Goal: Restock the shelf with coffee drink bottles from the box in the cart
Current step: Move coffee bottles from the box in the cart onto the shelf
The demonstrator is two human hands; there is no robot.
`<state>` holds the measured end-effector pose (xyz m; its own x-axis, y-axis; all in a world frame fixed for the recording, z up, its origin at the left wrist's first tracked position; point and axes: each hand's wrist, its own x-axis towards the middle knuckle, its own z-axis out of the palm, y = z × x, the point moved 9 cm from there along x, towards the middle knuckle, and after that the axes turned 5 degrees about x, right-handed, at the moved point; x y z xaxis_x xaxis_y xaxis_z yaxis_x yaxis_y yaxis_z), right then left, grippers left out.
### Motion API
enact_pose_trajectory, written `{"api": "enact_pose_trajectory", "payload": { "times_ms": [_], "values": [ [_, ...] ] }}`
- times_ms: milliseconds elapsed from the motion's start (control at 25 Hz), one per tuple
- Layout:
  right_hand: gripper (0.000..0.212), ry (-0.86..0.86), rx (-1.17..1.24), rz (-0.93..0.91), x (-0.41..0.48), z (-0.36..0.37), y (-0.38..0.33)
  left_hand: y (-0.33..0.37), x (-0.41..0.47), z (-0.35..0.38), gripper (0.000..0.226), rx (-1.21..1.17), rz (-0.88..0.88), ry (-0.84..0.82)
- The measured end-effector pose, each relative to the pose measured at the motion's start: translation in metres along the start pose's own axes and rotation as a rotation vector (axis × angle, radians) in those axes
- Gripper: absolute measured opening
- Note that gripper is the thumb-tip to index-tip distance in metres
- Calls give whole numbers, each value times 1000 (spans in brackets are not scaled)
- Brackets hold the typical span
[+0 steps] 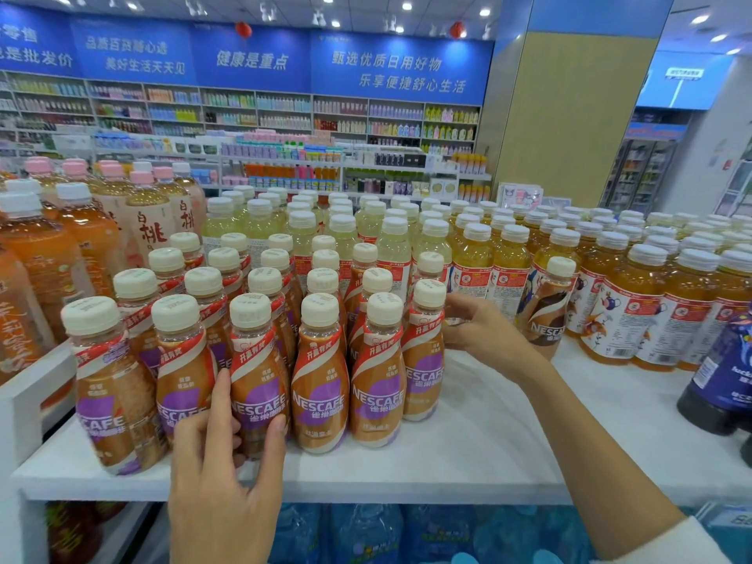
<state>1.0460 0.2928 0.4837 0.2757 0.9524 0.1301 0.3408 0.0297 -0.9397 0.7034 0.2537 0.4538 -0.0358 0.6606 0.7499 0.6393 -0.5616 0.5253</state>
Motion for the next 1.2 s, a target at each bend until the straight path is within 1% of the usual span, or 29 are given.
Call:
{"api": "enact_pose_trajectory", "payload": {
  "times_ms": [80,160,280,480,640,800,960,1040,1080,1160,1200],
  "values": [
    [43,-46,26,-20,-1,10,1,0,0,0,75,-13,-10,-1],
    [43,-72,6,0,-3,17,4,0,1,0,74,-22,-13,-9],
    [52,-146,11,42,-6,31,14,-1,0,0,74,-21,-23,-14],
    [55,-136,102,31,3,34,12,-2,0,-1,76,-23,-10,-21],
    [61,-251,34,76,7,37,15,-2,1,-1,76,-28,-10,-21],
    [59,-332,94,90,1,40,13,-2,1,0,76,-25,-9,-26],
    [58,-360,116,129,-6,46,6,-2,1,0,76,-25,-15,-23],
    [56,-349,199,159,-8,48,5,-2,1,0,76,-22,-10,-25],
    [50,-312,279,179,-8,49,5,-2,1,0,75,-22,-10,-27],
    [27,-153,456,215,-9,49,7,-2,3,1,74,-18,-7,-36],
    [27,-61,525,217,-11,49,8,-1,3,1,74,-17,-7,-38]
  ]
}}
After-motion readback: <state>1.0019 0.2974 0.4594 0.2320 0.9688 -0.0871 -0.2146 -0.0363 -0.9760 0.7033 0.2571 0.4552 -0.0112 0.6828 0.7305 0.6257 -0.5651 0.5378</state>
